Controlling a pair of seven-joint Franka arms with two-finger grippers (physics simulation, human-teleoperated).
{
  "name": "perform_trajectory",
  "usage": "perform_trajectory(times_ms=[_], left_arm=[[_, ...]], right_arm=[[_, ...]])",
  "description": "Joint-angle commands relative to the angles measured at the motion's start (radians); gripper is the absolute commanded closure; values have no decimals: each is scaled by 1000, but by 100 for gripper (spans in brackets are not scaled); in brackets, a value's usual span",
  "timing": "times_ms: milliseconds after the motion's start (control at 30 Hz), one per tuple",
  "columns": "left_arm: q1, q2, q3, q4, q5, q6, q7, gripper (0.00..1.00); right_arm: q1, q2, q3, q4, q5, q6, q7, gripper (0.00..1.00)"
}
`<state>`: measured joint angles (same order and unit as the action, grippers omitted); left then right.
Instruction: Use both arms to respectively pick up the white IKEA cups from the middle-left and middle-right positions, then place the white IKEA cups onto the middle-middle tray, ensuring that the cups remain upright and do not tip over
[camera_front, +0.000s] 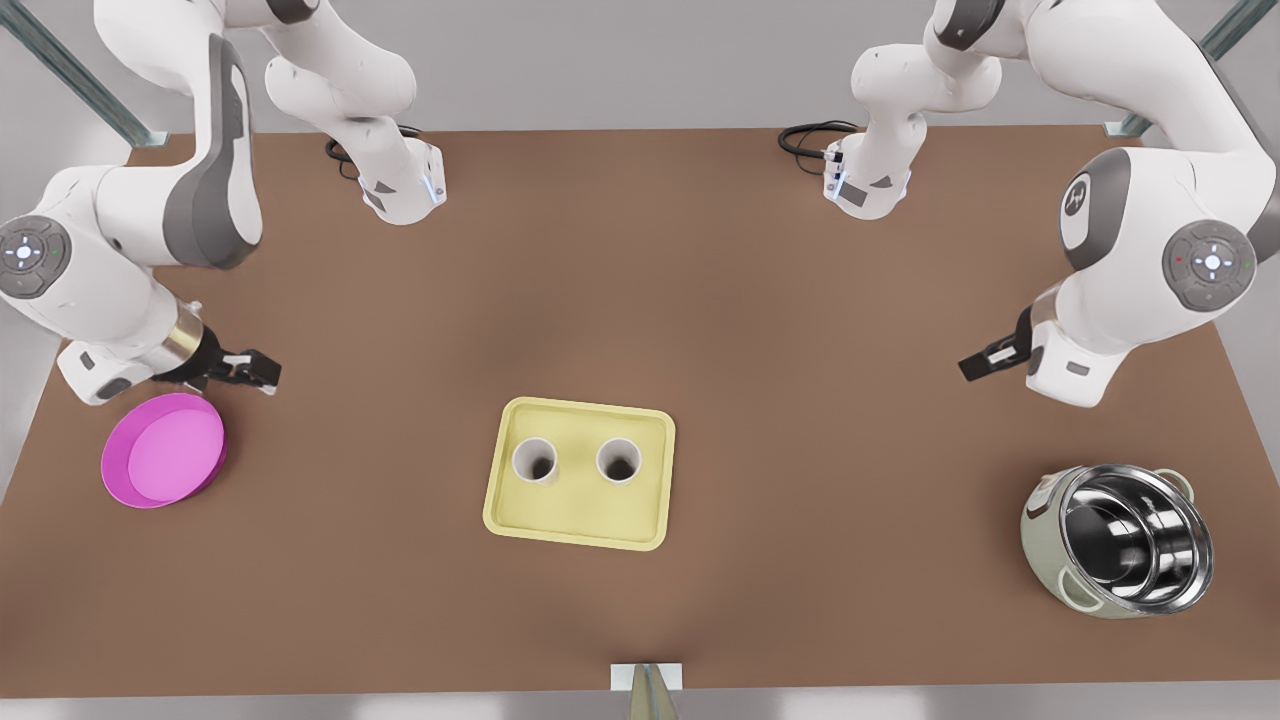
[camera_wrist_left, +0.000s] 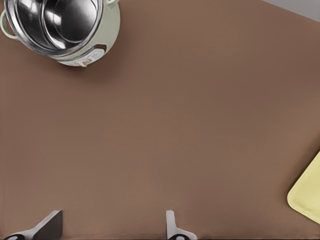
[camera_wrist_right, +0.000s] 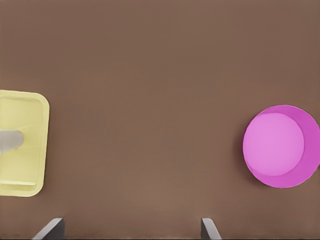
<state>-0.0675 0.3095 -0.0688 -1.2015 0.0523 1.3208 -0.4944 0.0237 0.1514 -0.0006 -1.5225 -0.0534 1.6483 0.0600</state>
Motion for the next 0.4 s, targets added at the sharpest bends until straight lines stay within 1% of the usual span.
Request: perform_trajectory(times_ms=[0, 333, 367], left_arm=[[0, -1, 0, 0, 0, -52, 488, 0], [-1, 5, 0, 5, -14, -49, 484, 0], [2, 29, -2, 33, -14, -61, 481, 0]], right_arm=[[1, -9, -1, -4, -3, -94, -103, 0], [1, 2, -1, -1, -3, -94, -115, 0], [1, 4, -2, -1, -3, -94, -114, 0]])
